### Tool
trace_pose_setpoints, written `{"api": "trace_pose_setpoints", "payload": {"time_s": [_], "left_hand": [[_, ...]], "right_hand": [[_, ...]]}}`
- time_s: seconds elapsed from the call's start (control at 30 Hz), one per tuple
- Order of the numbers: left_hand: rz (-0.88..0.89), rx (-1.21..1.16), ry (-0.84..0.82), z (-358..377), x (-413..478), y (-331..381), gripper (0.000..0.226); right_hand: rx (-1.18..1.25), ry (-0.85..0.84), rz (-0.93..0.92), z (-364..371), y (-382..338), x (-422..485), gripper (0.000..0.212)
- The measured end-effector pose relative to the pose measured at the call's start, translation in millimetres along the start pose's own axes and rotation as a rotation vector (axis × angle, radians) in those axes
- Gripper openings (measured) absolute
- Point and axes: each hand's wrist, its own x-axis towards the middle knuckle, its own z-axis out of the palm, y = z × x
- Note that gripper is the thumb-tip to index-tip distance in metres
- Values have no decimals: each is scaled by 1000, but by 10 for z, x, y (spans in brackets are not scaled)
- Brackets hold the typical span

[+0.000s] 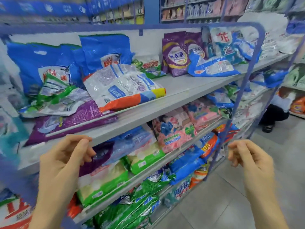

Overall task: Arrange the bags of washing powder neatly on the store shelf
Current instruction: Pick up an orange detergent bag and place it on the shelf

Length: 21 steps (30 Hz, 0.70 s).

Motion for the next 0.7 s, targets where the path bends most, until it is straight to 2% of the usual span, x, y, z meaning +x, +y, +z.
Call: {"api": "trace_pose_setpoints", "payload": {"time_s": [0.03, 0.13, 0.23, 0.37, 0.43, 0.53, 0.63, 0.7], "left_hand": [[-33, 23, 15, 0, 109, -31, 57], [78, 53, 126, 62, 82, 129, 18], [122, 61, 237, 160, 86, 195, 15], [71, 154, 383, 338, 163, 155, 20], [70, 190, 419, 477, 144, 170, 19], [55, 235, 448, 619, 143, 220, 5], [35, 317, 494, 742, 83, 260, 22], [15, 350, 511, 823, 63, 291, 25]], "right_hand": [[-2, -51, -22, 89, 29, 173, 35], [-43, -242, -97, 475, 37, 685, 25], [-76, -454, -186, 959, 35, 1161, 20], [-145, -742, -363, 1706, 91, 1625, 15], [-201, -893, -464, 2043, 133, 1749, 21], [-305, -1045, -725, 2427, 175, 1873, 38], [-480, -1127, -984, 2654, 105, 1904, 53], [-580, -1173, -1048, 2746, 67, 1893, 53]]}}
